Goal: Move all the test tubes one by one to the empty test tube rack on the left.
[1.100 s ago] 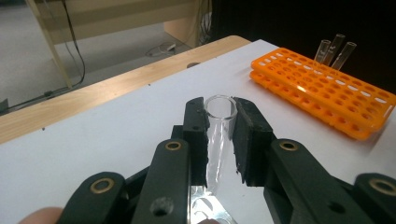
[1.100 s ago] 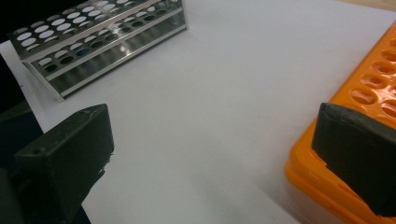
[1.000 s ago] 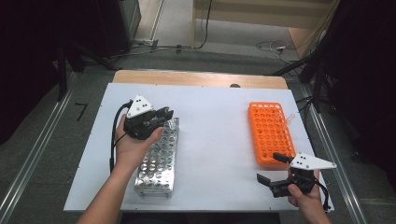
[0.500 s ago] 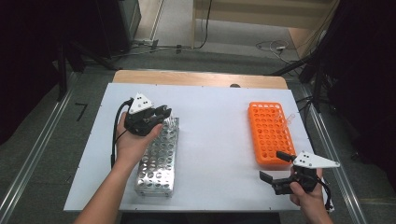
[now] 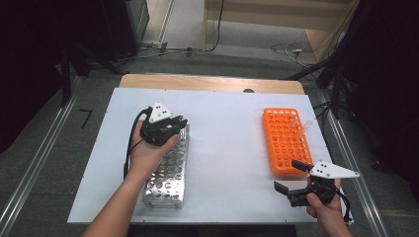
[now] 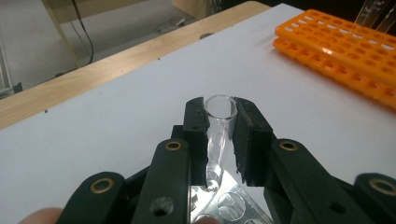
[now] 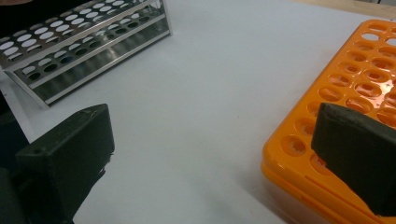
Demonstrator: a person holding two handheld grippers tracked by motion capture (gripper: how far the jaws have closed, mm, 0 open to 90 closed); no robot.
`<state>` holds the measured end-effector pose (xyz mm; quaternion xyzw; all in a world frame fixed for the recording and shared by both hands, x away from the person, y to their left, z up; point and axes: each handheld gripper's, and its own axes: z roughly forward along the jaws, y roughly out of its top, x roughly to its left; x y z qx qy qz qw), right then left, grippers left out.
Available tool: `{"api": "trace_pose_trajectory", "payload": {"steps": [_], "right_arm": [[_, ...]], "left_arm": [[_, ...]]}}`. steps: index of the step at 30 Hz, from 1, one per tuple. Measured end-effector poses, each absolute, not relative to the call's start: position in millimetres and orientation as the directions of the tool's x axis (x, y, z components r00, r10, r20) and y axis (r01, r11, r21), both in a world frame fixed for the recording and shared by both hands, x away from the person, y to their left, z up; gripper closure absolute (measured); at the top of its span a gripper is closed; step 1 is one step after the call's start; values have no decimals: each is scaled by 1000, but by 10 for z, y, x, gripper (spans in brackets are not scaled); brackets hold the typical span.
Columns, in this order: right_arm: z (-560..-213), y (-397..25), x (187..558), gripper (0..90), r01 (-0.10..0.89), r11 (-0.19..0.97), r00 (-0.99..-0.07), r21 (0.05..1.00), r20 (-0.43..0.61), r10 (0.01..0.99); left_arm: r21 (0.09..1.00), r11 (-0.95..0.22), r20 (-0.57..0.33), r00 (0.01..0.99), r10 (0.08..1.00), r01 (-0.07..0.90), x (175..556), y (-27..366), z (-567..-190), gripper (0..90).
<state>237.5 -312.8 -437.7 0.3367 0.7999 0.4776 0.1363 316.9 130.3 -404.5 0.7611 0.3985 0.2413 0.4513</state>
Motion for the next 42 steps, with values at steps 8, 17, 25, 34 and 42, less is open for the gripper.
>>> {"api": "trace_pose_trajectory", "payload": {"steps": [8, 17, 25, 34, 42], "right_arm": [[-4378, -3127, 2376, 0, 408, 318, -737, 856, 103, 668], [-4378, -3153, 2388, 0, 416, 305, -729, 857, 113, 675], [-4380, -3175, 2399, 0, 421, 298, -725, 857, 120, 678], [-4385, -3172, 2408, 0, 423, 296, -723, 856, 123, 680], [-4368, -3203, 2423, 0, 425, 287, -715, 858, 124, 688]], "left_arm": [[856, -288, 0, 558, 830, 428, 3206, 1271, -4184, 761], [836, -309, 7, 553, 833, 454, 3229, 1232, -4243, 760], [817, -311, -9, 550, 835, 485, 3242, 1242, -4305, 756], [840, -249, -85, 569, 818, 483, 3189, 1274, -4267, 611], [882, -171, -137, 587, 798, 439, 3040, 1310, -4141, 318]]}}
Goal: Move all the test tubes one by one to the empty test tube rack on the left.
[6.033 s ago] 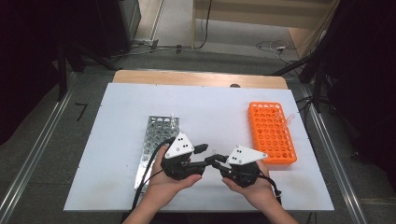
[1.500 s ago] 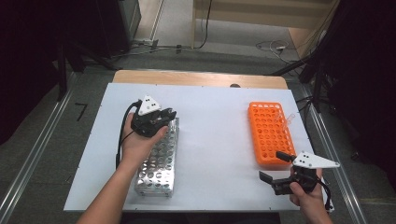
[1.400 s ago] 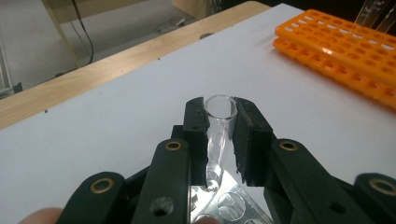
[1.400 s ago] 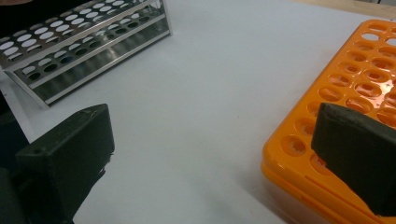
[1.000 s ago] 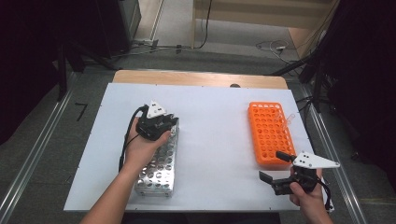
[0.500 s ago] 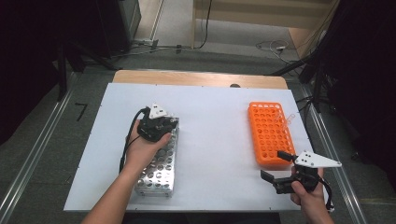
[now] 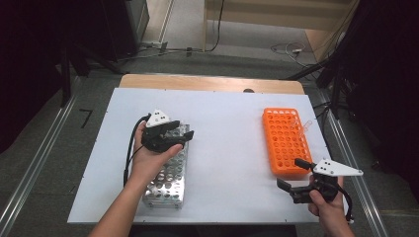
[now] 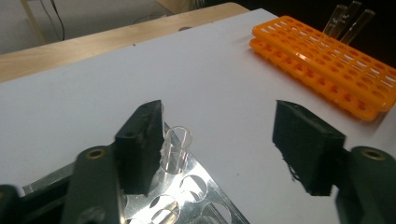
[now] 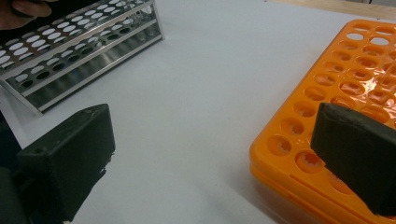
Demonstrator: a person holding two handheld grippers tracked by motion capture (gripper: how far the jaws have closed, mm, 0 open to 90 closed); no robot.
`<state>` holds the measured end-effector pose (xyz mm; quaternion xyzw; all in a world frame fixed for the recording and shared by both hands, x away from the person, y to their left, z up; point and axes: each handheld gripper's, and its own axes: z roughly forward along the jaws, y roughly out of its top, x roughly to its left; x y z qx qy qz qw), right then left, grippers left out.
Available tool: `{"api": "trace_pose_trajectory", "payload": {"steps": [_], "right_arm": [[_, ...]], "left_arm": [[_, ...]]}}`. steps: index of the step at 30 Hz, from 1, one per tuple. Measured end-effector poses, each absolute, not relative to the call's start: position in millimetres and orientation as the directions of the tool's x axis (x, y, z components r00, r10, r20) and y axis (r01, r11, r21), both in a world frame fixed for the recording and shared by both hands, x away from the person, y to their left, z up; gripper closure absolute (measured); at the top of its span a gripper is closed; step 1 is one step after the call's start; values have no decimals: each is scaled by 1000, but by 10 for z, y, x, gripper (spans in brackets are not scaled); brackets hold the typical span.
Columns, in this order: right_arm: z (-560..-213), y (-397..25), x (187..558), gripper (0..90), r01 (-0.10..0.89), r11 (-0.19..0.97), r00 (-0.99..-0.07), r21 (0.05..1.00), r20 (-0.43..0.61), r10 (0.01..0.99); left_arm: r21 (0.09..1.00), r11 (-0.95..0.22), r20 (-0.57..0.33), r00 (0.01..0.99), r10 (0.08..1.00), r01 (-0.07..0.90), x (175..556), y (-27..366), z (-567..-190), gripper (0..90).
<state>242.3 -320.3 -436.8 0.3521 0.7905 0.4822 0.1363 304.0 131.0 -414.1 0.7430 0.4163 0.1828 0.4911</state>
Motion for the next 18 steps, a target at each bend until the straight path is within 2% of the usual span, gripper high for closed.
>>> {"api": "trace_pose_trajectory", "payload": {"steps": [8, 12, 18], "right_arm": [[-4354, -3244, 2465, 0, 423, 276, -708, 863, 124, 696], [-4331, -3279, 2516, 0, 434, 252, -697, 865, 145, 702], [-4344, -3297, 2587, 14, 441, 256, -677, 860, 131, 724]], "left_arm": [[908, -117, -173, 613, 771, 402, 2850, 1338, -4033, 148], [912, -104, -180, 613, 770, 398, 2747, 1372, -4048, 33], [914, -73, -204, 608, 767, 399, 2580, 1455, -4132, 0]]}}
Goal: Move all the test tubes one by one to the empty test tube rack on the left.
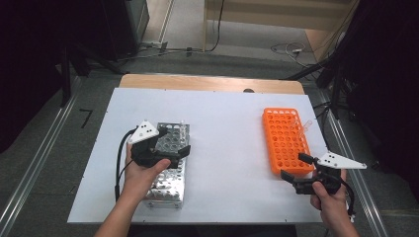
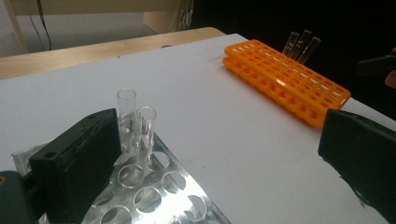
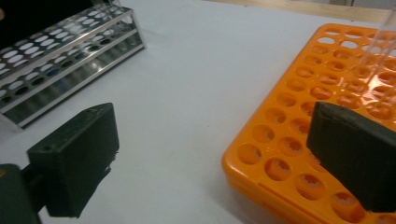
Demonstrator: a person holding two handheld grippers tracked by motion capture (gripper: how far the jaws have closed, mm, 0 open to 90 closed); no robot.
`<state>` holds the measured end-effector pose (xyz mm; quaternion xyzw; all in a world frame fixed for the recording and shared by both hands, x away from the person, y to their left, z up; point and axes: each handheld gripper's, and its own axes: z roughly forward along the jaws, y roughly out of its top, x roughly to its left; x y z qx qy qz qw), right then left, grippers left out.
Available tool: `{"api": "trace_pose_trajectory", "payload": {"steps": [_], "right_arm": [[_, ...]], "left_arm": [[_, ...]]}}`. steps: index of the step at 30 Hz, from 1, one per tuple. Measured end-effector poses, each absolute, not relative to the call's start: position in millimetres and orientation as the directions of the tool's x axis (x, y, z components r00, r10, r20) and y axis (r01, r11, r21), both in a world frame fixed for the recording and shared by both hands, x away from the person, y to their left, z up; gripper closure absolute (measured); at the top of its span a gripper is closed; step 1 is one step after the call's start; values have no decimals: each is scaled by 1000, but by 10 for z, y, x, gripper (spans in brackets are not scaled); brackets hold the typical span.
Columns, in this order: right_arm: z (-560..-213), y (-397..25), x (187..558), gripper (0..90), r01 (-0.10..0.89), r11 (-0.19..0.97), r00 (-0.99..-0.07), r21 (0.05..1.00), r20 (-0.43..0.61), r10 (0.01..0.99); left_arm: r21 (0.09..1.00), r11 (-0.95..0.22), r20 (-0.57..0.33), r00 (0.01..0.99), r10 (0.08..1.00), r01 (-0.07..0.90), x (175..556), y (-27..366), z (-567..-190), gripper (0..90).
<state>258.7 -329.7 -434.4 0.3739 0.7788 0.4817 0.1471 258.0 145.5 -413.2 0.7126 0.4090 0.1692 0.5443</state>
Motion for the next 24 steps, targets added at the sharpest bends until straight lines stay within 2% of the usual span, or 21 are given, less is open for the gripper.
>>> {"api": "trace_pose_trajectory", "payload": {"steps": [10, 18, 24], "right_arm": [[-4281, -3466, 2764, 75, 452, 213, -628, 866, 139, 766], [-4302, -3607, 3017, 346, 475, 158, -509, 865, 123, 852], [-4369, -3671, 3273, 454, 498, 155, -460, 853, 108, 881]], "left_arm": [[924, -72, -189, 611, 769, 376, 2335, 1550, -4204, 0], [920, -69, -195, 603, 774, 386, 2282, 1583, -4253, 0], [916, -71, -199, 599, 776, 396, 2282, 1588, -4271, 0]]}}
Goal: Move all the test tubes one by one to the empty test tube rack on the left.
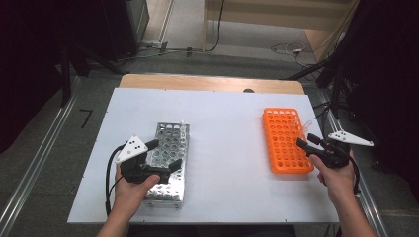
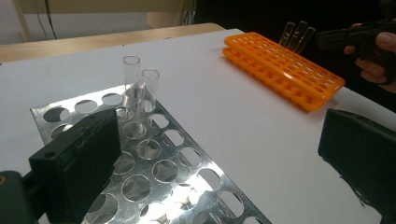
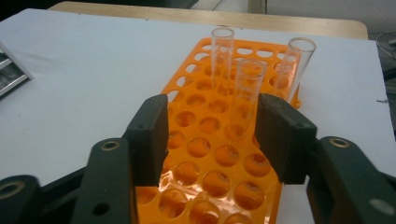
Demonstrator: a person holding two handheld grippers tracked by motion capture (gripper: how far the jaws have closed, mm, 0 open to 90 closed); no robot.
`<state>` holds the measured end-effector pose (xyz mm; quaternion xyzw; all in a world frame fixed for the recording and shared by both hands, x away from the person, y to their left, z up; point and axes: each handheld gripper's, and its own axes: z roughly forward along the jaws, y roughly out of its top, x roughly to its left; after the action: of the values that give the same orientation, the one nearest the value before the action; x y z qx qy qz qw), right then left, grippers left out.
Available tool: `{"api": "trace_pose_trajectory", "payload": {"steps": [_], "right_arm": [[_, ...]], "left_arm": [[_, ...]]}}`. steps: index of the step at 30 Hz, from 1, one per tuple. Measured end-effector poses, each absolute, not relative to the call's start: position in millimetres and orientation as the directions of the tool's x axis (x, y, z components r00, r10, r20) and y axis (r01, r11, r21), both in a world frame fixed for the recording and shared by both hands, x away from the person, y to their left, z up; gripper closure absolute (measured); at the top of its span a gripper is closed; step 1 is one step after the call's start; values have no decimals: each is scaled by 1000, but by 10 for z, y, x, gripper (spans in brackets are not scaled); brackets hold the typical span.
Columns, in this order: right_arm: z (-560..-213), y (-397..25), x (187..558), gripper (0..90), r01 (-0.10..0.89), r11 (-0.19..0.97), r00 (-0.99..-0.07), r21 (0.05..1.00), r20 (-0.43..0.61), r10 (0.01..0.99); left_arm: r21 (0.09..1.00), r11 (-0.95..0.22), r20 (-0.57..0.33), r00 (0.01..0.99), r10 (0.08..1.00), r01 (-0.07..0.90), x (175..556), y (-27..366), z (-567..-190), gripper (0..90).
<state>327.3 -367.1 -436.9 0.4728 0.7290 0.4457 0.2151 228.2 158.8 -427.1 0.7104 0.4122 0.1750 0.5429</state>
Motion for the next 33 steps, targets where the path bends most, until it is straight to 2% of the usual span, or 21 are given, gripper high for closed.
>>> {"api": "trace_pose_trajectory", "payload": {"steps": [6, 9, 13, 26, 30, 33], "right_arm": [[-4491, -3649, 3506, 533, 548, 188, -432, 815, 84, 898], [-4539, -3650, 3580, 601, 580, 207, -418, 788, 69, 906], [-4598, -3655, 3645, 670, 596, 226, -440, 771, 78, 895], [-4624, -3623, 3683, 666, 558, 263, -455, 787, 25, 890], [-4636, -3590, 3687, 678, 545, 264, -473, 796, 32, 881], [-4646, -3579, 3698, 724, 537, 266, -467, 801, 19, 884]], "left_arm": [[913, -67, -206, 597, 775, 402, 2299, 1585, -4286, 0], [912, -72, -205, 600, 773, 405, 2300, 1572, -4290, 0], [911, -75, -206, 605, 769, 407, 2305, 1552, -4296, 0], [909, -81, -204, 605, 770, 409, 2315, 1527, -4305, 0], [908, -84, -203, 606, 769, 410, 2310, 1524, -4300, 0], [911, -78, -205, 606, 768, 406, 2310, 1527, -4298, 0]]}}
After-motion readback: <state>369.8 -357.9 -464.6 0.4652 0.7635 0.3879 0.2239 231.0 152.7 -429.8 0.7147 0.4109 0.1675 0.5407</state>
